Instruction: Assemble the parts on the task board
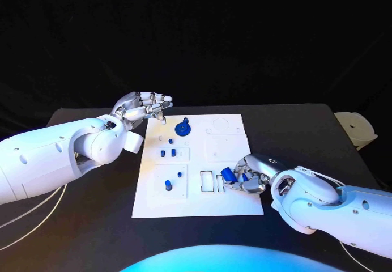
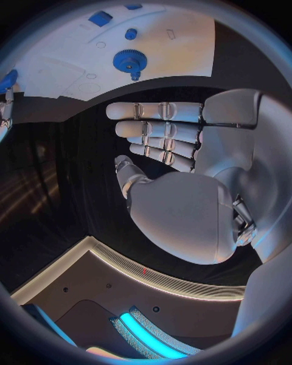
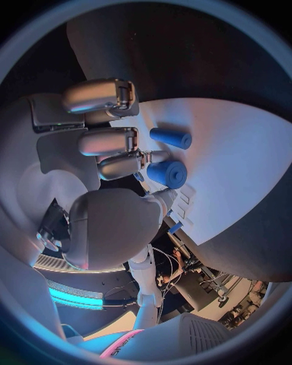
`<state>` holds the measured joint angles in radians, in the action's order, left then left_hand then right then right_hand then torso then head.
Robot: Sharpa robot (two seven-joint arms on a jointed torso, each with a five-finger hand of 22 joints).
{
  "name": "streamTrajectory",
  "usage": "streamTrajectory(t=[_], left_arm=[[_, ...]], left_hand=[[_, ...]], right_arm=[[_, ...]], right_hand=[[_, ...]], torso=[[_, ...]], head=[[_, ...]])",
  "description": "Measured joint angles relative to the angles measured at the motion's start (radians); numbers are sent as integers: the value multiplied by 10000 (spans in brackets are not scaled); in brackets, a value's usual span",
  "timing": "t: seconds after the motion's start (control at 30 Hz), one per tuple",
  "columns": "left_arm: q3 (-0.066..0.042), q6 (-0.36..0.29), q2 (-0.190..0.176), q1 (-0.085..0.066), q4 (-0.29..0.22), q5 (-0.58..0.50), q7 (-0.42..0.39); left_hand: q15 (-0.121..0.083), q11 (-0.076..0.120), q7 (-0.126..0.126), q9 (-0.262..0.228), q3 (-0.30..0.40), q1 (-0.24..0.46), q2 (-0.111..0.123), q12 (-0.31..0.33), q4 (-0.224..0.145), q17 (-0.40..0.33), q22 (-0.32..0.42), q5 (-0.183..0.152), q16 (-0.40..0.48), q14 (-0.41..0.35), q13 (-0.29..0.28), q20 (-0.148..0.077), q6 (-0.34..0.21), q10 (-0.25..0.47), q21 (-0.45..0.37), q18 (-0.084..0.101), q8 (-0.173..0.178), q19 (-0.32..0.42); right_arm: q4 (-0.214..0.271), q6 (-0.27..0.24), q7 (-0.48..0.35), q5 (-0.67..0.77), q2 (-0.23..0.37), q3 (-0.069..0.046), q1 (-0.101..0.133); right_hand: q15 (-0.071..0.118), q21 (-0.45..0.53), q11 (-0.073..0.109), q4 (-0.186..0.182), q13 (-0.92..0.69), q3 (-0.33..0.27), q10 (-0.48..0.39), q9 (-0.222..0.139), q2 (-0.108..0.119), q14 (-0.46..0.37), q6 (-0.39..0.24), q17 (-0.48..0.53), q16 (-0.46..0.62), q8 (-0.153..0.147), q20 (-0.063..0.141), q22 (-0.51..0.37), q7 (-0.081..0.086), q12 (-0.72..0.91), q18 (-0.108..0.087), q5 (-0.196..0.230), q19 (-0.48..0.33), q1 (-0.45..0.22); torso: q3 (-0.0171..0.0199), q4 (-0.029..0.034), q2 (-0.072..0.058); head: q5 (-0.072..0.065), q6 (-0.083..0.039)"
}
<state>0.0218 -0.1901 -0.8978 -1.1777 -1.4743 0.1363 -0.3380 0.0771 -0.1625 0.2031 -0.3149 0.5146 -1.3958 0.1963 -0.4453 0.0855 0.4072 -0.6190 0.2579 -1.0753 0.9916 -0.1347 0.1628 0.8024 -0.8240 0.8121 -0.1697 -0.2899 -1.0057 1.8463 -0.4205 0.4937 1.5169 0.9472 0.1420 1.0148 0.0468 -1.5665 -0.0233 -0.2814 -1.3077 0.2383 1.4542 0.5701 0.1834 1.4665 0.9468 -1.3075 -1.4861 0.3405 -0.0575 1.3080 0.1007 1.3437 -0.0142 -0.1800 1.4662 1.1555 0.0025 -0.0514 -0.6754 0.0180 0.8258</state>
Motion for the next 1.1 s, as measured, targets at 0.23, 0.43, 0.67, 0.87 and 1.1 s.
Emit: streamTrajectory(t=[0.23, 0.43, 0.67, 0.87, 1.1], left_arm=[[0, 24, 1, 0, -6, 0, 21], [1, 48, 3, 0, -8, 0, 44], [1, 69, 2, 0, -7, 0, 68], [1, 80, 4, 0, -7, 0, 79], [1, 84, 8, -1, -7, 0, 86]], left_hand=[[0, 0, 0, -8, 0, 0, 0, 0, 0, 0, -1, 0, 0, 0, 1, 0, 0, 0, 0, 0, 0, 0], [0, 36, 0, -8, 0, 0, 0, 0, 0, 1, -1, 0, 0, 0, 1, 0, 0, 36, 0, 0, 0, 0], [0, 36, 0, -7, 0, 0, 0, 1, 0, 1, -1, 0, 0, 0, 2, 0, 0, 36, 0, 0, 0, 0], [0, 35, 0, -6, -28, 0, 0, 1, -28, -9, 9, 0, 0, 0, -8, 0, 0, 36, 0, 0, -49, 0], [0, 36, 0, -5, -28, 0, 0, 1, -28, -8, 8, 0, 0, 0, -7, 0, 0, 36, 0, 0, -49, 0]], right_arm=[[-14, -156, 52, 64, -6, -26, 12], [183, -461, 168, -202, 129, -19, 7], [592, -960, 258, -1247, 312, -20, 159], [789, -1493, 244, -1939, 379, -54, 329], [951, -1847, 152, -2381, 318, -71, 382]], right_hand=[[59, 0, 95, 323, 1, 352, -13, -16, -197, -13, -18, 1, -39, -55, 0, -1, 11, 0, 0, 155, 0, 1038], [73, 0, 148, 293, 1, 771, 40, -16, -195, 1, 28, 1, -39, -54, 74, -1, 64, 31, -1, -220, 1, 1357], [144, 0, 198, 646, 2, 1378, 90, -65, -200, 2, 83, 2, -78, -55, 74, -3, 128, 31, -1, -279, 1, 1343], [144, 1, 197, 638, 3, 1391, 90, -65, -240, 2, 108, 2, -78, -56, 73, -4, 175, 30, -1, -279, 1, 955], [144, 1, 197, 587, 3, 1443, 90, -66, -210, 1, 108, -6, -78, -56, 98, -4, 175, 30, -1, -274, -25, 904]], torso=[[-2, -1, 3], [3, -2, 4], [5, -14, 5], [9, -17, 5], [12, -11, 3]], head=[[-34, -18], [-40, -23], [-46, -18], [-72, -32], [-41, -33]])
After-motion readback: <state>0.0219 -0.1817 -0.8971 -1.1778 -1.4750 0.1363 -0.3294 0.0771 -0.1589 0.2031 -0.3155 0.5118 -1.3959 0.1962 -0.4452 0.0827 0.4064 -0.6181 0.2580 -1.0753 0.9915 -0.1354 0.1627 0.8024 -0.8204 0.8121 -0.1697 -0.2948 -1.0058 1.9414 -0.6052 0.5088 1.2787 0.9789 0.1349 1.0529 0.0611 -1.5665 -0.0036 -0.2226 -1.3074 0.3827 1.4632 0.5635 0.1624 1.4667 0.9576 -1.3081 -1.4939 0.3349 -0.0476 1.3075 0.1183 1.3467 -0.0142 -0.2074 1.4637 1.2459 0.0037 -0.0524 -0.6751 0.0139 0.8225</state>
